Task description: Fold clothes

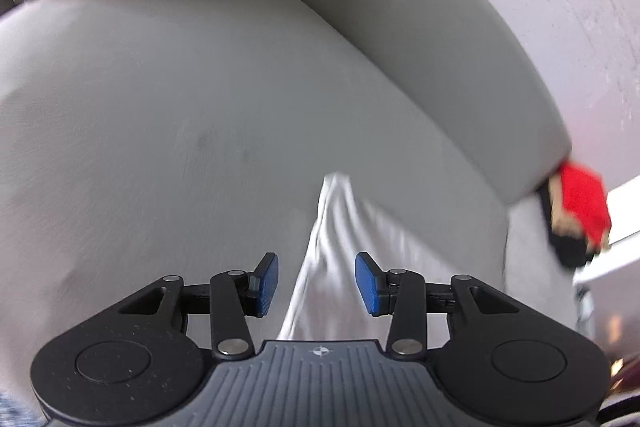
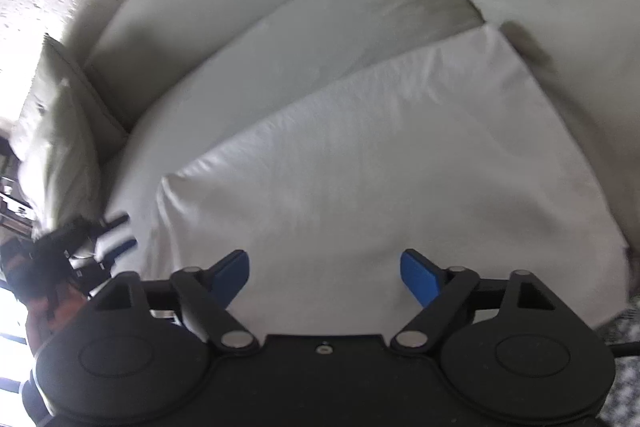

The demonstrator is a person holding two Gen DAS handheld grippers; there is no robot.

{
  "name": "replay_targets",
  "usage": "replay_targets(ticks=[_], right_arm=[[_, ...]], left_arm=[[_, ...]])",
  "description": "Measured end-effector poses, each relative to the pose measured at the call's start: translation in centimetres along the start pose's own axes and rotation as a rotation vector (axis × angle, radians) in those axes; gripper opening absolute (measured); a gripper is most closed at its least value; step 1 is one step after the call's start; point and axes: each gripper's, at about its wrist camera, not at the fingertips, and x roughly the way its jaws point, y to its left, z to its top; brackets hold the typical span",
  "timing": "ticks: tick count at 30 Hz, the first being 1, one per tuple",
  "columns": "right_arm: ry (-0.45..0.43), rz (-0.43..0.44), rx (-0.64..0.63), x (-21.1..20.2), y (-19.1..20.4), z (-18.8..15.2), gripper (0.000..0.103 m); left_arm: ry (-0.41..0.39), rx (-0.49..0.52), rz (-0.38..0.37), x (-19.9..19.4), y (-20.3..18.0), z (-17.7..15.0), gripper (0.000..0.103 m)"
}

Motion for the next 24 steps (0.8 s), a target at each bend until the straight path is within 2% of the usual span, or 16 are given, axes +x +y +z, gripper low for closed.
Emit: replay_targets(ticks=[3, 5, 8, 9, 10, 12, 14, 19, 20, 22, 24], right_arm=[[-0.043, 0.032, -0.047, -2.9, 0.1, 0.1, 0.082], [-0.050, 0.047, -0.044, -4.1, -0.4, 0.0, 0.082], [-0.040, 0.071, -0.004, -4.7, -2.4, -0.7, 0.082], [-0.035, 0.069, 0.016, -4.7, -3.1, -1.0, 0.082], [-0.032, 0.069, 0.039, -4.7, -3.8, -1.3, 0.082], [-0.035, 0.088, 0.071, -5.0, -4.8, -2.0, 0.082], [-0.046, 0.098, 0.082, -5.5, -5.4, -2.5, 0.082], [-0.084, 0.084, 0.087, -6.5, -6.2, -2.5, 0.082], [-0.088, 0.092, 0.083, -6.9, -6.3, -2.6, 0.082], [-0.097, 0.110, 0.072, -7.8, -6.3, -2.7, 0.082], [-0.115, 0.119, 0.051, -8.8, -6.1, -3.0, 0.082]], left_arm=[[0.052, 0.032, 0.059, 0.1, -1.4, -1.0, 0.036], [0.094, 0.050, 0.093, 0.7, -1.0, -1.7, 0.026], [0.145, -0.004, 0.051, 1.6, 0.5, -3.1, 0.019], [0.137, -0.012, 0.062, 1.6, 2.0, -2.8, 0.006], [0.121, -0.007, 0.079, 1.2, 1.9, -2.9, 0.000], [0.088, 0.005, 0.115, 0.4, 1.6, -3.1, 0.001], [0.048, 0.073, 0.191, -1.1, 0.6, -4.1, 0.001], [-0.004, 0.257, 0.432, -1.6, -2.2, -5.0, 0.000], [-0.027, 0.279, 0.408, -3.5, -1.9, -5.7, 0.001], [-0.074, 0.364, 0.387, -6.0, -2.7, -7.1, 0.013], [-0.113, 0.467, 0.399, -6.9, -4.9, -8.6, 0.054]])
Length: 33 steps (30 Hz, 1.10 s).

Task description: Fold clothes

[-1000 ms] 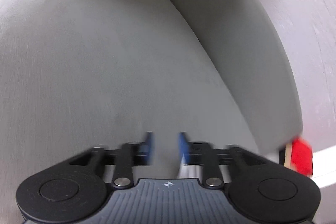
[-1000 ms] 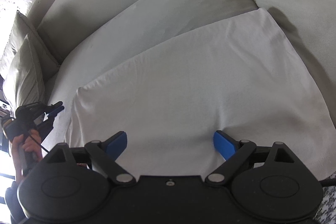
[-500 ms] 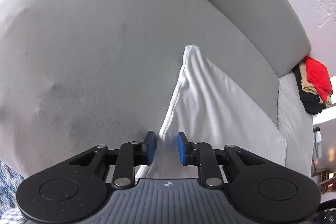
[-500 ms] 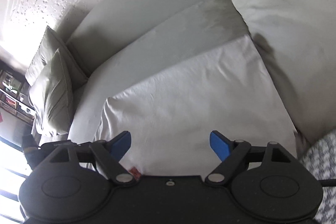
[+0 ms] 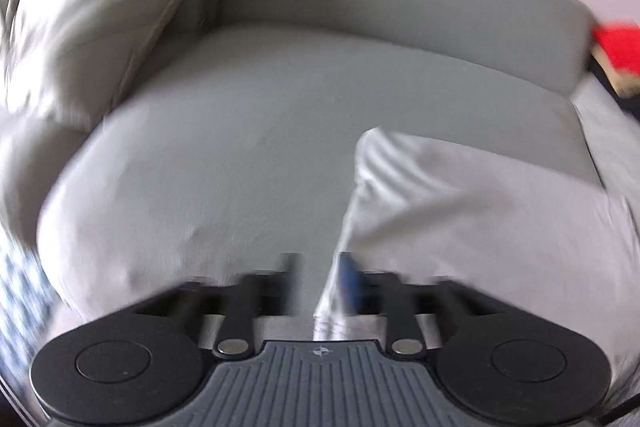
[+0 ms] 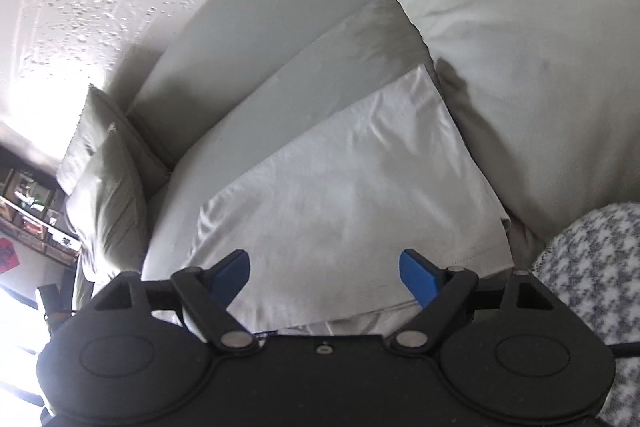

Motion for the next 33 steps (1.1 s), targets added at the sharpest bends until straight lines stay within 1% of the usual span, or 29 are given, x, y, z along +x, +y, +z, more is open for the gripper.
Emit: replay_targets(ticks=[2, 3, 4, 7, 9, 10, 11, 12, 13, 14, 16, 18, 20, 21, 23, 24, 27, 30, 31, 33], right_arm=[[-0.024, 0.001, -0.012, -0.7, 0.1, -0.2, 0.082], [-0.032, 0.003, -0.010, -0.9, 0.1, -0.3, 0.082], [-0.038, 0.006, -0.008, -1.0, 0.0, -0.4, 0.082], [-0.025, 0.019, 0.001, -0.6, -0.1, -0.7, 0.082], [-0.018, 0.022, -0.001, -0.5, -0.1, -0.8, 0.082], [-0.018, 0.023, -0.004, -0.5, -0.1, -0.9, 0.082], [-0.019, 0.024, -0.002, -0.5, -0.1, -0.9, 0.083], [-0.020, 0.026, 0.001, -0.5, -0.1, -1.0, 0.083], [-0.021, 0.027, 0.003, -0.5, -0.2, -1.0, 0.083], [-0.022, 0.028, 0.007, -0.5, -0.2, -1.0, 0.083], [-0.022, 0.028, 0.014, -0.5, -0.3, -1.0, 0.083], [-0.021, 0.027, 0.021, -0.5, -0.3, -0.9, 0.083], [-0.021, 0.028, 0.028, -0.4, -0.3, -0.9, 0.083], [-0.021, 0.029, 0.030, -0.5, -0.3, -0.9, 0.083], [-0.023, 0.024, 0.027, -0.5, -0.2, -0.9, 0.083], [-0.024, 0.022, 0.026, -0.6, -0.2, -0.8, 0.083], [-0.028, 0.020, 0.031, -0.7, -0.2, -0.8, 0.084], [-0.027, 0.018, 0.035, -0.6, -0.1, -0.8, 0.084], [-0.025, 0.018, 0.033, -0.5, -0.1, -0.8, 0.084], [-0.021, 0.018, 0.029, -0.3, 0.1, -0.8, 0.084]], left_arm=[[-0.025, 0.065, 0.014, -1.3, -2.1, -0.2, 0.065], [-0.023, 0.074, 0.007, -1.6, -3.3, -0.4, 0.068], [-0.021, 0.081, 0.000, -1.8, -4.4, -0.5, 0.068], [-0.003, 0.072, -0.036, -2.0, -6.2, -0.7, 0.070], [0.022, 0.057, -0.069, -1.4, -7.3, -1.0, 0.079], [0.035, 0.046, -0.088, -1.0, -7.8, -1.1, 0.081], [0.049, 0.028, -0.107, -0.8, -7.9, -1.1, 0.092], [0.062, 0.014, -0.127, -0.6, -8.0, -1.1, 0.097], [0.077, 0.001, -0.151, -0.3, -8.1, -1.1, 0.098], [0.104, -0.014, -0.207, 0.5, -8.2, -1.1, 0.099], [0.161, -0.052, -0.339, 0.9, -8.0, -1.3, 0.101], [0.195, -0.097, -0.435, 1.2, -8.0, -1.3, 0.102], [0.215, -0.170, -0.526, 1.7, -7.8, -1.4, 0.102], [0.211, -0.222, -0.567, 2.0, -7.6, -1.7, 0.102], [0.165, -0.351, -0.626, 2.4, -7.0, -2.3, 0.102], [0.142, -0.408, -0.640, 2.5, -6.6, -2.6, 0.102], [0.118, -0.465, -0.557, 2.7, -6.0, -2.8, 0.102], [0.087, -0.426, -0.413, 2.7, -6.2, -2.5, 0.102], [0.091, -0.429, -0.396, 2.8, -6.3, -2.4, 0.102], [0.146, -0.422, -0.386, 3.3, -6.6, -2.0, 0.102]])
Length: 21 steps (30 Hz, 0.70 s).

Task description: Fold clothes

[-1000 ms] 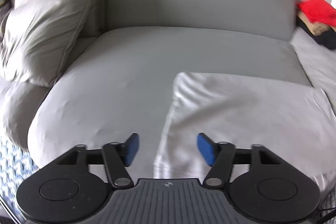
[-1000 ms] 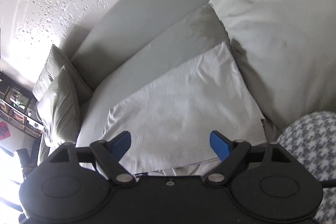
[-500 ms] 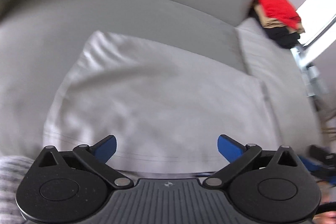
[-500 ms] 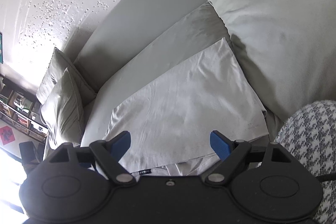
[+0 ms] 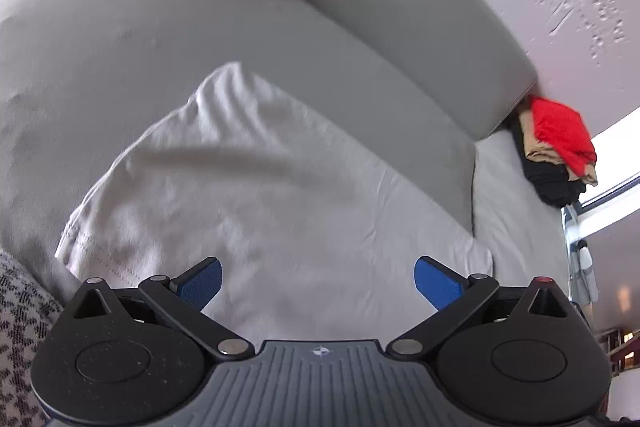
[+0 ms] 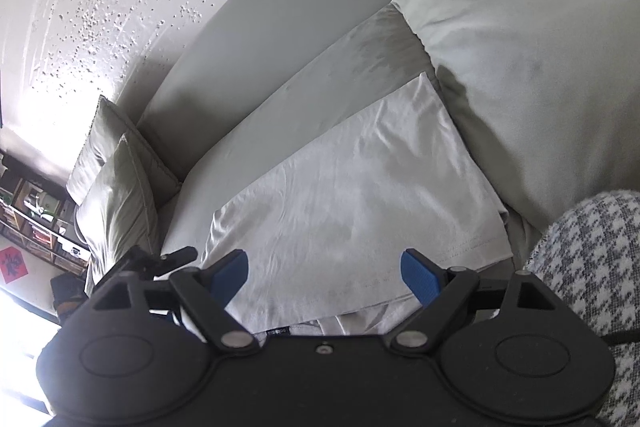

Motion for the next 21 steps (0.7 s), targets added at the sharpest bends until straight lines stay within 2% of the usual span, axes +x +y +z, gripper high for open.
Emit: replay_targets(ticks=[3, 7, 9, 12, 14, 17, 19, 21], right_arm=[[0.006, -0.002, -0.010, 0.2, 0.3, 0.0, 0.084], [0.010, 0.004, -0.017, 0.3, 0.6, 0.0, 0.084], [0.006, 0.003, -0.016, 0.2, 0.5, 0.0, 0.084], [0.001, -0.001, -0.005, 0.1, 0.3, 0.0, 0.084], [0.001, -0.002, 0.000, 0.1, 0.3, 0.0, 0.084], [0.002, -0.002, -0.001, 0.1, 0.3, -0.1, 0.084], [0.004, 0.001, 0.002, 0.2, 0.3, -0.1, 0.084], [0.004, 0.005, 0.003, 0.2, 0.2, 0.0, 0.084]], left_arm=[[0.076, 0.050, 0.021, 0.9, -1.2, 0.4, 0.102], [0.015, 0.106, -0.025, 0.7, -2.2, -0.2, 0.101], [-0.018, 0.135, -0.015, 0.5, -2.5, -0.5, 0.101], [-0.024, 0.183, 0.052, 0.9, -2.9, -0.7, 0.102], [0.004, 0.162, 0.066, 1.1, -2.7, -0.7, 0.102], [0.056, 0.157, 0.132, 1.9, -2.7, -0.4, 0.102], [0.034, 0.194, 0.181, 1.9, -3.0, -0.6, 0.102], [0.008, 0.225, 0.202, 1.8, -3.2, -0.8, 0.091]])
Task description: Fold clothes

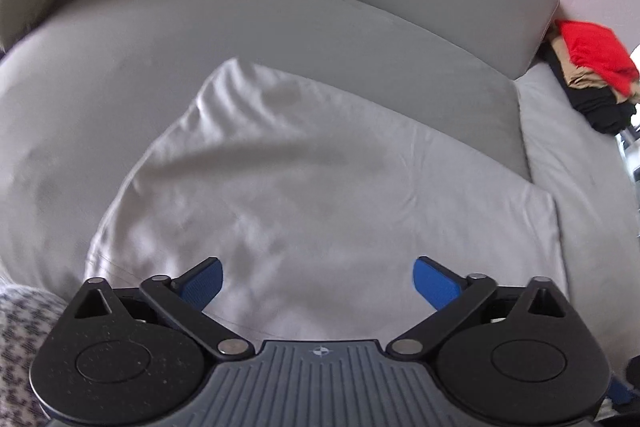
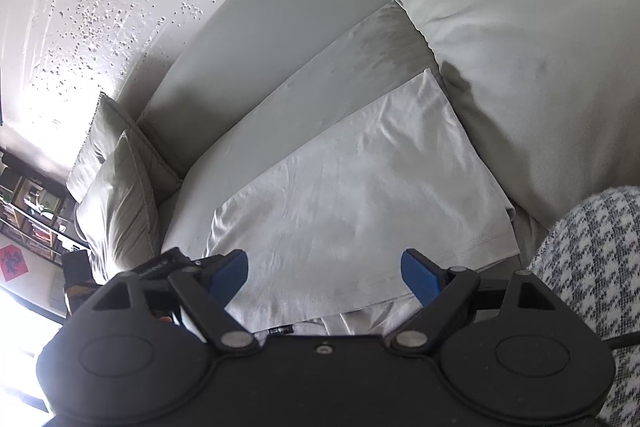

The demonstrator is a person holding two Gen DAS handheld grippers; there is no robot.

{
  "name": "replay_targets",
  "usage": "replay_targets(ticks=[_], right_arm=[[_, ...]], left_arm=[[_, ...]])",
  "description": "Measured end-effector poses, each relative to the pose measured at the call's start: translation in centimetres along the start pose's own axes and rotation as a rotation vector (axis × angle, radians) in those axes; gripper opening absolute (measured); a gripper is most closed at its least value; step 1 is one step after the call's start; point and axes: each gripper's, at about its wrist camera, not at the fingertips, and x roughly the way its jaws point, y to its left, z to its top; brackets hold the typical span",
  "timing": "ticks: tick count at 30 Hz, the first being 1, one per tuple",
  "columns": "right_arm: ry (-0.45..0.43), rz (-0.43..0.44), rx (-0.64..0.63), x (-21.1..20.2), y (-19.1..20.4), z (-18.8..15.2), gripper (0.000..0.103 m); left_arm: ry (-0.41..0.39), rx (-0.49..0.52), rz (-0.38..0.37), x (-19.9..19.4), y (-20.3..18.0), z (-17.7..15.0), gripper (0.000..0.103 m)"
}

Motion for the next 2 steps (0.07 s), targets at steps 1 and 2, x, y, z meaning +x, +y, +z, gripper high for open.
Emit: replay_targets(ticks=[1, 2], right_arm=[[0.000, 0.001, -0.001, 0.00, 0.02, -0.01, 0.084], [0.000, 0.002, -0.003, 0.00, 0.04, -0.02, 0.084]], left_arm=[[-0.015, 0.013, 0.001, -0.11, -0.03, -0.07, 0.090], [-0.024, 0.032, 0.007, -0.26, -0.07, -0.13, 0.088]])
